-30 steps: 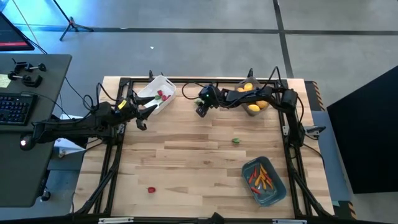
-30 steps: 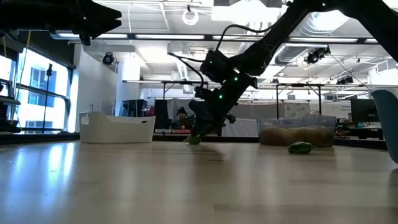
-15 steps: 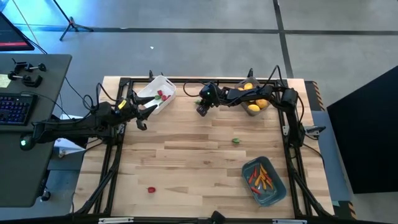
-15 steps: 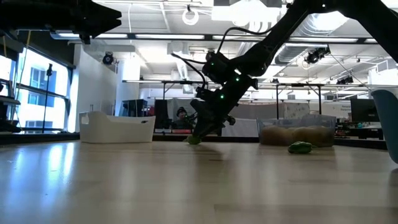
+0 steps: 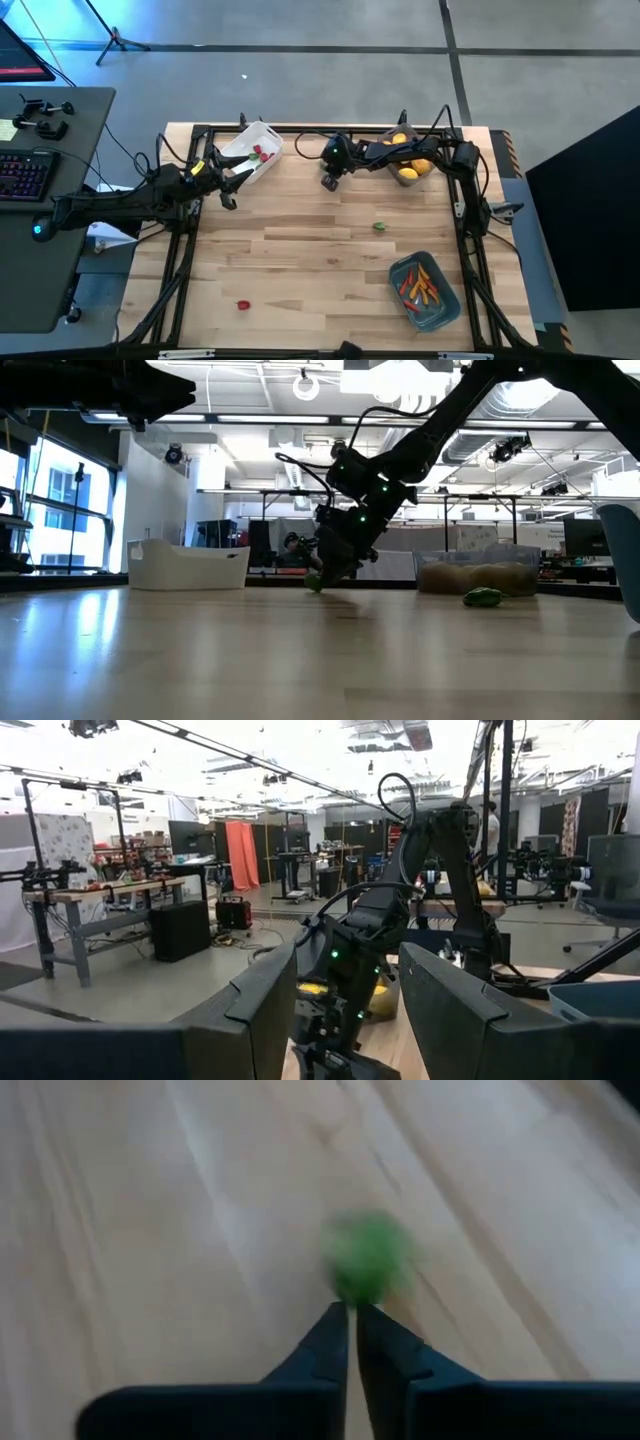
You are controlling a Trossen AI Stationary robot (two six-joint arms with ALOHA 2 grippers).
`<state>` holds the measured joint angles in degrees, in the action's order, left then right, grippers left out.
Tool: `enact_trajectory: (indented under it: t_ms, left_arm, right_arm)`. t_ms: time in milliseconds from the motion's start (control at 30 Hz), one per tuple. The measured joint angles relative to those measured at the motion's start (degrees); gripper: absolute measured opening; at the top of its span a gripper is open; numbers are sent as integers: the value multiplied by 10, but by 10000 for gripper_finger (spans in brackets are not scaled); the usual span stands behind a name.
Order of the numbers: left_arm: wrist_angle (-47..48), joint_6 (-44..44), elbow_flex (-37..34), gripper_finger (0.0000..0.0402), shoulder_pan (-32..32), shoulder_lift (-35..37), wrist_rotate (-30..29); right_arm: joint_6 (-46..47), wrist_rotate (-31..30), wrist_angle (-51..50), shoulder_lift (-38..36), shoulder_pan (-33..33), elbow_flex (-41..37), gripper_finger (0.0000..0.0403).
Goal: Sort produce into baskets
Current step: Put the green chili pepper into the white bin
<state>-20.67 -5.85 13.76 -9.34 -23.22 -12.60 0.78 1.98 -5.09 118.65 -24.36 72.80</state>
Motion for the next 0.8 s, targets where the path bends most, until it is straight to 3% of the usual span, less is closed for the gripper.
enact_trajectory:
  t_ms: [300,467,567,800]
  left_arm:
    - [-1,0,0,162,0,0,0]
    - [-1,1,0,162,0,0,0]
    - [-1,2,0,162,0,0,-4]
    - [-2,7,0,162,0,0,-7]
  right_arm:
    - [-16,0,-80,-51,20,0,2]
    - [25,-55,-106,-98,34,0,16]
    - [66,-64,-107,-100,21,6,57]
    - [170,-65,-129,-33,-11,75,206]
